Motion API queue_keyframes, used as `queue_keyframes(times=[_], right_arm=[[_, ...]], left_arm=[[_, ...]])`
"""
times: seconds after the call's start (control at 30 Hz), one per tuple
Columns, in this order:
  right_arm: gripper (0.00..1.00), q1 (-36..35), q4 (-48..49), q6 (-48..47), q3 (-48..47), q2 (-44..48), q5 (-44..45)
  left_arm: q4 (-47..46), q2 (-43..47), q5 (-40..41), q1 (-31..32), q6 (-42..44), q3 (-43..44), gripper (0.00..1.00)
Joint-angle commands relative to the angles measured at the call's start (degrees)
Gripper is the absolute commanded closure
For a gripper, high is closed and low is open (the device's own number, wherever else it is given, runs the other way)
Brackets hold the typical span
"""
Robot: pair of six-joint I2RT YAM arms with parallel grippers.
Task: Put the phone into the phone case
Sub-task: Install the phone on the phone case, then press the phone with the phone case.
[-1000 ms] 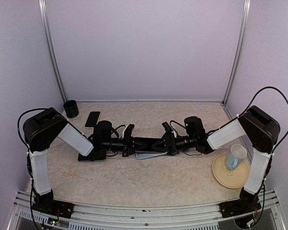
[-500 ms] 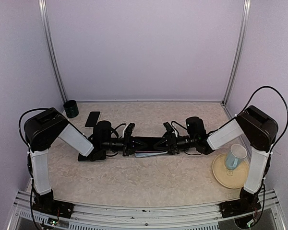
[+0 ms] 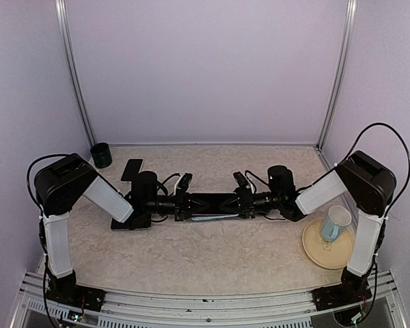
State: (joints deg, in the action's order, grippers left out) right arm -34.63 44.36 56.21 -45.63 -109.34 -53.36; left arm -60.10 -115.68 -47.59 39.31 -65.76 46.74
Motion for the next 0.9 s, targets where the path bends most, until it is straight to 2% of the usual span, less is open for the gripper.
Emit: queue_keyframes(times=[0.0,0.1,0.4,0.73,0.87], right_arm=[[0.97,-1.17,5.45,-2.25,-0.10,1.34,-1.52],[1.00,-1.06,5.19,-2.39,-0.08,2.03,-1.60],[1.00,-0.63,3.37,-3.28,0.44,4.65,-1.48],[1.00,-0.19,0.41,-4.99,1.61,8.56,-0.79],[1.00,-0.08,-0.52,-5.59,2.03,9.75,-0.51]], left_arm=[[3.57,-0.11,-0.65,0.34,-0.83,0.96,0.86],[5.05,0.74,-0.66,0.16,0.07,0.91,0.79],[9.17,4.31,0.17,-0.54,2.68,0.44,0.67],[22.93,11.86,4.39,-1.93,10.64,0.60,0.49],[26.48,14.37,5.92,-2.17,12.65,0.51,0.47]])
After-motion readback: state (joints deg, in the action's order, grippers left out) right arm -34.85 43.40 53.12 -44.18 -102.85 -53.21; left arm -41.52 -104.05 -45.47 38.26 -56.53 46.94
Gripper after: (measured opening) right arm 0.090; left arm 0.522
